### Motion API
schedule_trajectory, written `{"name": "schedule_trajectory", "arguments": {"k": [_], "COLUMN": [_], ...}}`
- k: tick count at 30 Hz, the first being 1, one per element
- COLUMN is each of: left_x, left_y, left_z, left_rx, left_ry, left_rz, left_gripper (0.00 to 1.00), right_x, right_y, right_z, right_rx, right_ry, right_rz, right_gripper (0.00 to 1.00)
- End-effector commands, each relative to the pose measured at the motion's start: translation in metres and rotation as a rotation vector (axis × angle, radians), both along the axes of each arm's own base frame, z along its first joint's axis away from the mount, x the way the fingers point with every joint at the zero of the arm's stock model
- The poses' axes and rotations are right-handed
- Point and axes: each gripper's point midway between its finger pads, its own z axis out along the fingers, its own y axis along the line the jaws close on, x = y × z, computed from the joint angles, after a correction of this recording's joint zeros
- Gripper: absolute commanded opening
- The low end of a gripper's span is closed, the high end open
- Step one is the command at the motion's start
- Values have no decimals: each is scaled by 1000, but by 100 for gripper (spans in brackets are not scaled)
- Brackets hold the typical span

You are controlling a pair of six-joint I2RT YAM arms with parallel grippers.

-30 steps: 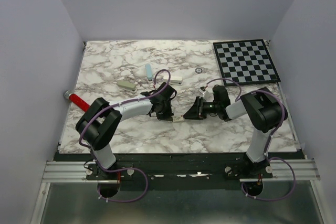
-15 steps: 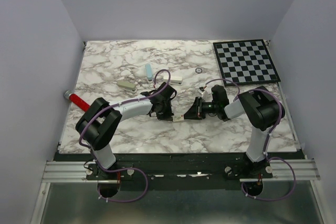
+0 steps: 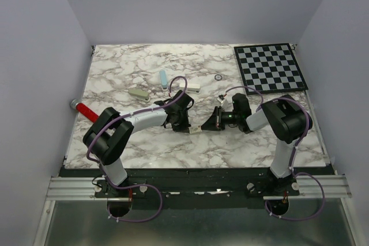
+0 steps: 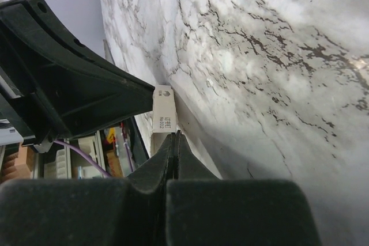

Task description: Load the staples into the stapler

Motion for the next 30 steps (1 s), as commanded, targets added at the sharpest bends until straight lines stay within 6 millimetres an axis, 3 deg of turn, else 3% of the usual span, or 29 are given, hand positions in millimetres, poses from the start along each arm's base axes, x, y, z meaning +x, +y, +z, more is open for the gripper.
{"name": "schedule_trajectory", "arguments": {"k": [1,22,30], "left_x": [2,-6,2], "left_y": [-3,34,39], "left_z": [13,5,10], "left_rx": [-42,36,71], "left_ry": [-20,-14,-36], "left_rz": [-5,27,21], "left_gripper": [0,0,0], "right_x": [-8,4,8], "right_y": [0,-29,-46], "right_z": [0,0,-3], "right_rx": [1,-39,-71], "right_ry": [-25,-52,-41], "right_rz": [23,-65,-113], "right_gripper": [1,1,1]}}
